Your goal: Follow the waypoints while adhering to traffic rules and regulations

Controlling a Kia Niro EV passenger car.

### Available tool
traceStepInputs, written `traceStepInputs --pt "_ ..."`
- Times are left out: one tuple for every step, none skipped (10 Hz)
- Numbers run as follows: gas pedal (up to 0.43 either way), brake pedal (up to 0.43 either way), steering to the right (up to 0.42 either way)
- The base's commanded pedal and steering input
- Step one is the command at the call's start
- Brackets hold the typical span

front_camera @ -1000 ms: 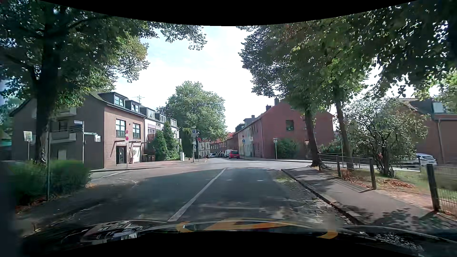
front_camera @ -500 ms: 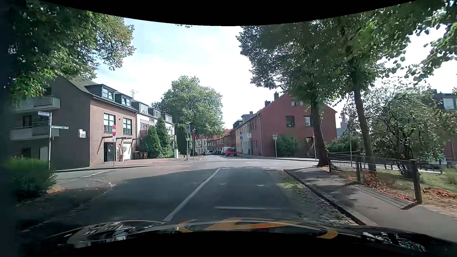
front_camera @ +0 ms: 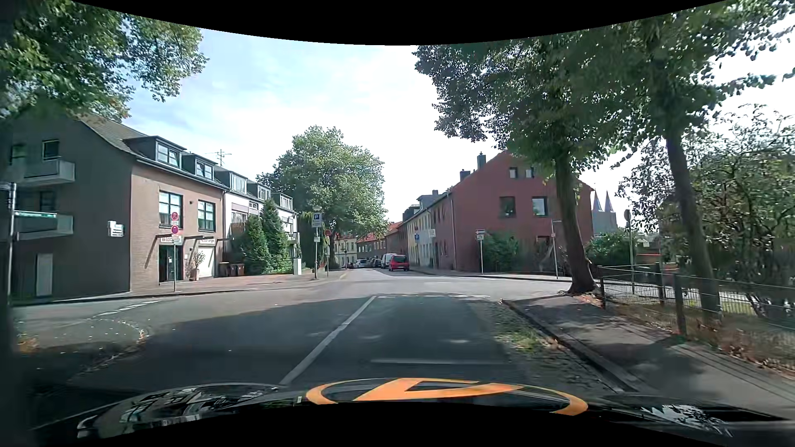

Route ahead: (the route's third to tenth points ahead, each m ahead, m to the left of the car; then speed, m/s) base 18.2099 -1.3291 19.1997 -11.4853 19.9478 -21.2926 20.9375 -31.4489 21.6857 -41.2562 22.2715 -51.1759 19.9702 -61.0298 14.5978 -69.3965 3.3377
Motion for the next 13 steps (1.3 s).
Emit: traceStepInputs --pt "0.0 0.018 0.005" --pt "0.0 0.067 0.005" --pt "0.0 0.165 0.005" --pt "0.0 0.183 0.004" --pt "0.0 0.195 0.004" --pt "0.0 0.201 0.003" --pt "0.0 0.201 0.003" --pt "0.0 0.201 0.004" --pt "0.0 0.207 0.004" --pt "0.0 0.207 0.005" --pt "0.0 0.207 0.005" --pt "0.0 0.213 0.005" --pt "0.0 0.213 0.005"
